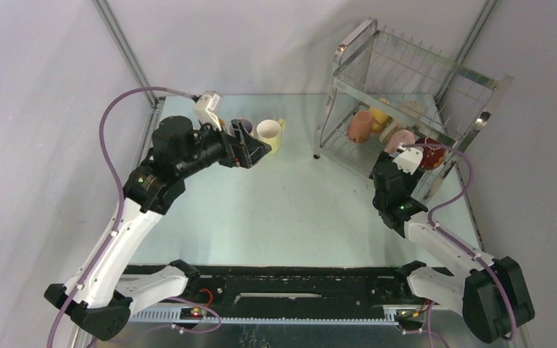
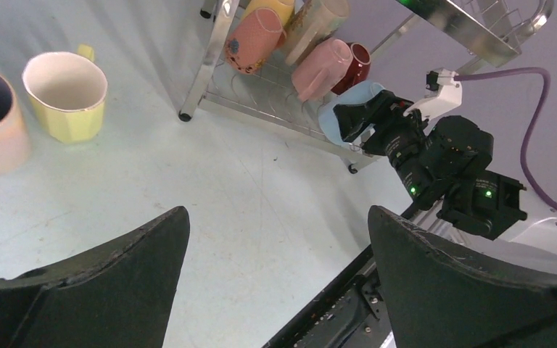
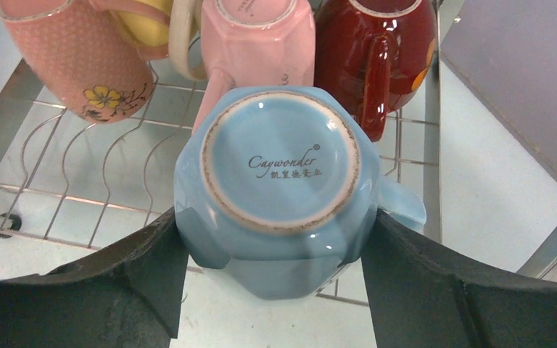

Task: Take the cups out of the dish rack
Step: Unload the cup from the dish rack, then place the cup at the center of the board.

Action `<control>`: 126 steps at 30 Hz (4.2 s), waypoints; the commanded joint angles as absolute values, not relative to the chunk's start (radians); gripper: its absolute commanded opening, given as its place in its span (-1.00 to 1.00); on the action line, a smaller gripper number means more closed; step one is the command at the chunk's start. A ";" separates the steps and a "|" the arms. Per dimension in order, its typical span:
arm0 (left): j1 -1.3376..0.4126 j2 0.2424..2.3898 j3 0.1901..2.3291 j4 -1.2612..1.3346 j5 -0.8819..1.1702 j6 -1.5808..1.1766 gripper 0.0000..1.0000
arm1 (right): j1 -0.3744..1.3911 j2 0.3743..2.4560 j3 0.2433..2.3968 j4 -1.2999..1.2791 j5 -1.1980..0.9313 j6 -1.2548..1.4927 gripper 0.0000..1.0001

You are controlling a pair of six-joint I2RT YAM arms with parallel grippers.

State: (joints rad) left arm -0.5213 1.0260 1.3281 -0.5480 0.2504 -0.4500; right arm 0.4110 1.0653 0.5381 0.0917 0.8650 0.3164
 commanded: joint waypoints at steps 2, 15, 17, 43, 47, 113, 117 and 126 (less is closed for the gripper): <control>-0.523 0.990 1.238 -0.424 0.304 -0.549 1.00 | 0.436 0.999 0.571 0.099 0.865 0.387 -0.61; -0.525 0.969 1.074 -0.267 0.357 -0.693 1.00 | 0.492 0.958 0.571 0.056 0.839 0.411 -0.63; -0.525 0.969 1.058 -0.251 0.358 -0.710 1.00 | 0.502 0.954 0.571 0.053 0.836 0.415 -0.63; -0.529 1.027 0.783 0.177 0.439 -1.072 1.00 | 0.611 0.864 0.571 0.049 0.617 0.504 -0.69; -0.537 1.066 0.725 0.293 0.449 -1.159 1.00 | 0.624 0.839 0.572 0.049 0.574 0.538 -0.70; -0.644 1.481 0.615 1.164 0.546 -1.735 0.13 | 0.658 0.792 0.586 0.305 0.133 1.060 -0.73; -0.650 1.473 0.624 1.192 0.545 -1.755 0.02 | 0.661 0.799 0.586 0.319 0.116 1.089 -0.75; -0.659 1.465 0.653 1.221 0.535 -1.787 -0.13 | 0.693 0.800 0.586 0.341 0.123 1.125 -0.77</control>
